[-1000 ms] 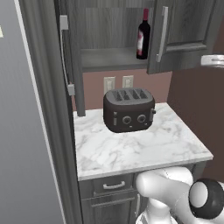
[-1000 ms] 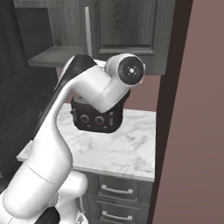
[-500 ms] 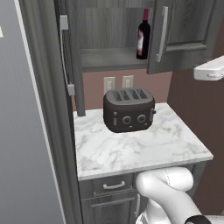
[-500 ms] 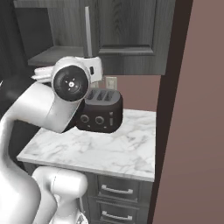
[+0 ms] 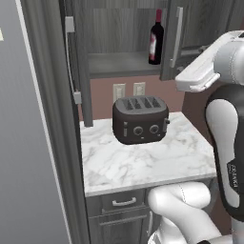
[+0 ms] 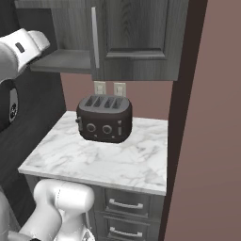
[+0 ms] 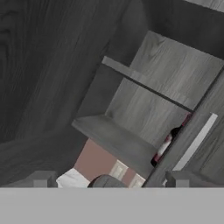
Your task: Open the cabinet directly in front. Then move the wine and the cup to the dining counter with the jar on it.
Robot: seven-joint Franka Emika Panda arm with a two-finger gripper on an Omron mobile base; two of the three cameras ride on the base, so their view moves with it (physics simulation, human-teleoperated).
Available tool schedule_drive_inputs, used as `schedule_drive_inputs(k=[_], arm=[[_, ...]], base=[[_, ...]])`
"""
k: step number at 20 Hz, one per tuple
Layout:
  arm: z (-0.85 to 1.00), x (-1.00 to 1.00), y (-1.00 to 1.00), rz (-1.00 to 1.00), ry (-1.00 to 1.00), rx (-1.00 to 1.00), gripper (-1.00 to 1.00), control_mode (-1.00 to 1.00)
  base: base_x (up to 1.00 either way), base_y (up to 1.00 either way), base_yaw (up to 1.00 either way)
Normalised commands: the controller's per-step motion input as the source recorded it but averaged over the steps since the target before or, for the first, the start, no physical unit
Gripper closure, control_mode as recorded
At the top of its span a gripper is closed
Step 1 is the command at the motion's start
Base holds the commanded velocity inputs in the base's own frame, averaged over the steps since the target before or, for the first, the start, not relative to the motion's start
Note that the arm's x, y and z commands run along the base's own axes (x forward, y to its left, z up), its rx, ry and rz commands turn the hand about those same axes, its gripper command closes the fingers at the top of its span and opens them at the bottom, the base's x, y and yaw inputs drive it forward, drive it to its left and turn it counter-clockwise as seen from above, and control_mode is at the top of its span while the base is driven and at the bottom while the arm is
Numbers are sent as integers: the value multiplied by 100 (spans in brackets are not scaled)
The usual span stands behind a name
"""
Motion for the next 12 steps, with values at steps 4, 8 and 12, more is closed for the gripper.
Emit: schedule_drive_inputs(k=[4, 8, 12], arm=[[0, 51, 26, -8, 0, -4, -100, -100], [-1, 64, 4, -1, 1, 0, -100, -100], [-10, 74, 3, 0, 0, -2, -100, -100]], base=[[0, 0, 0], [0, 0, 0], [0, 0, 0]])
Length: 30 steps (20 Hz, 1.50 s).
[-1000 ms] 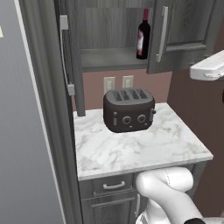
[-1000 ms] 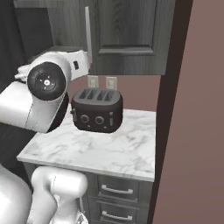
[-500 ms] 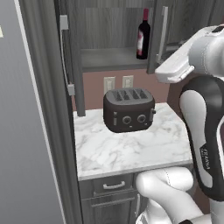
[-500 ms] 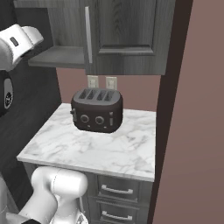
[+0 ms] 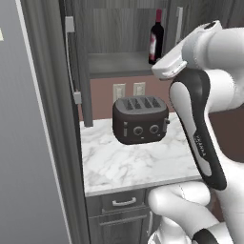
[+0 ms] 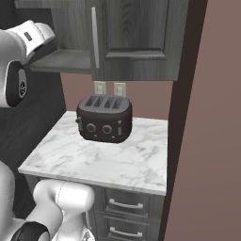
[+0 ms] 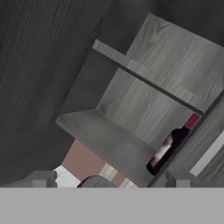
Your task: Open the cabinet directly in front. Then move the wine and the cup to the dining counter with the jar on it.
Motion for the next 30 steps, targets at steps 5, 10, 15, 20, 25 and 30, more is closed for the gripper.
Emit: schedule_drive_inputs(k=[5, 10, 15, 20, 25, 30], arm=[[-18, 90, 13, 0, 0, -3, -100, -100], [-1, 60, -1, -11, 0, -1, -100, -100], [0, 28, -11, -19, 7, -6, -100, -100], [0, 13, 0, -18, 7, -10, -100, -100], [0, 1, 0, -13, 11, -11, -100, -100], [0, 5, 0, -1, 0, -1, -100, -100]], base=[[0, 0, 0], [0, 0, 0], [0, 0, 0], [0, 0, 0], [0, 0, 0], [0, 0, 0]])
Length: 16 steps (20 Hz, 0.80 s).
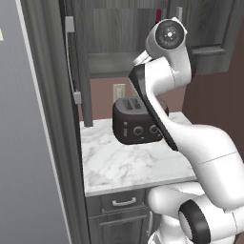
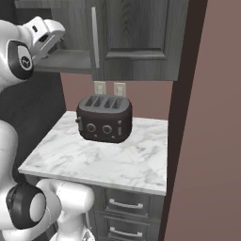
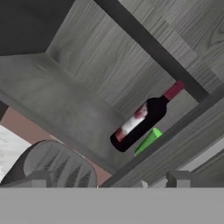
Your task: Open the cabinet directly in front. Then move the wine and the cup to the dining counter with the jar on it.
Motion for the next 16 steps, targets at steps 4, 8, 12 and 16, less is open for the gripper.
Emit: schedule_drive_inputs(k=[4, 8, 12, 16], arm=[[-18, 41, 0, 0, -4, 0, -100, -100], [-25, 46, 0, 0, -6, 0, -100, -100], [-8, 51, -4, -1, -7, 0, -100, -100], [0, 47, -29, -10, -6, 0, -100, -100]], base=[[0, 0, 0], [0, 0, 0], [0, 0, 0], [0, 0, 0]])
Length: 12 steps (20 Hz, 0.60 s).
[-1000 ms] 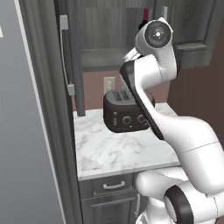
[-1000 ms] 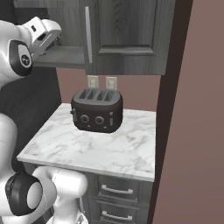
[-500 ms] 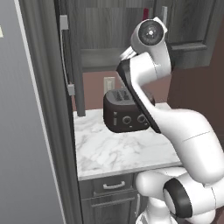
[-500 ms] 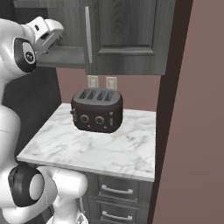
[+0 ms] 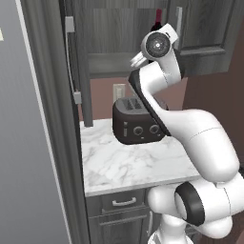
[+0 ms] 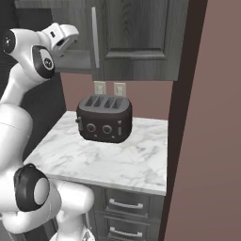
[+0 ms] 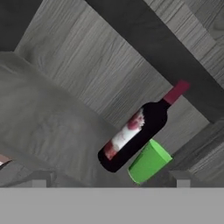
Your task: Open the cabinet directly in front. Then move the wine and the cup to the dining counter with the jar on it.
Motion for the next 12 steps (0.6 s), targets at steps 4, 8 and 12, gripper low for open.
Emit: schedule_drive_inputs(k=[4, 8, 12], arm=[[-4, 60, -8, -5, -1, 0, -100, -100], [-8, 49, 0, 0, 6, -2, -100, -100], [0, 4, -28, -2, 6, 0, -100, -100]], base=[[0, 0, 0], [0, 0, 0], [0, 0, 0]])
